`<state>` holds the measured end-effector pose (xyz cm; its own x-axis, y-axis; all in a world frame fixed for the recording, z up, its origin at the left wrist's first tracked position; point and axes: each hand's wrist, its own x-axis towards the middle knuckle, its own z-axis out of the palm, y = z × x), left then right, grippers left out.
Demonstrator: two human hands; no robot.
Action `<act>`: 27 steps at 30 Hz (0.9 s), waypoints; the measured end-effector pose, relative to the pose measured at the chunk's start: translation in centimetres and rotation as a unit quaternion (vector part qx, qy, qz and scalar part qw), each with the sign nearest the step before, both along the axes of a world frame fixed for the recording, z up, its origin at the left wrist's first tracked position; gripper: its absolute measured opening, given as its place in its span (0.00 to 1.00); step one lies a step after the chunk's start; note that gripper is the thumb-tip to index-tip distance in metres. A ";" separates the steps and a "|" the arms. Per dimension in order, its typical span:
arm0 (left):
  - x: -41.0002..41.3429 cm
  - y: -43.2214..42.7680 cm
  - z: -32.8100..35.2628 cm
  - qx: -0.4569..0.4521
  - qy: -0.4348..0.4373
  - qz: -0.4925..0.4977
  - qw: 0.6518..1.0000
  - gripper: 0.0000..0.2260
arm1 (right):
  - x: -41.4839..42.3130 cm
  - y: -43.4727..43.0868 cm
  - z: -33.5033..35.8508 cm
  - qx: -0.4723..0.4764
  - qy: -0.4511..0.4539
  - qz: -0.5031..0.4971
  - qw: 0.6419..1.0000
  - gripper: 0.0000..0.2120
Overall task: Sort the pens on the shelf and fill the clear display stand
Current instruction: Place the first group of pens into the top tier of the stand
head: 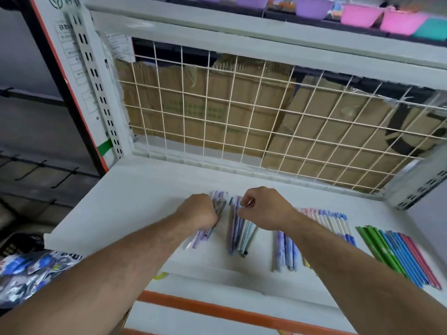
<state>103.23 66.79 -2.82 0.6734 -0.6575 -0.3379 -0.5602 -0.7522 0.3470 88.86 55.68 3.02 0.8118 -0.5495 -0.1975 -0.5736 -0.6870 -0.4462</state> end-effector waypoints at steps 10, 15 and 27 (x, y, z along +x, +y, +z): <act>0.9 1.0 0.6 -0.066 0.077 0.021 0.995 0.02 | -1.2 2.0 -0.2 0.032 0.005 -0.059 0.998 0.07; 1.0 0.4 2.1 -0.171 0.183 0.046 0.967 0.08 | -2.5 2.1 0.2 0.055 -0.021 -0.097 0.994 0.05; -9.8 -4.2 6.3 -0.306 0.300 -0.092 0.899 0.07 | -10.3 -0.4 3.7 0.099 -0.210 -0.223 0.947 0.07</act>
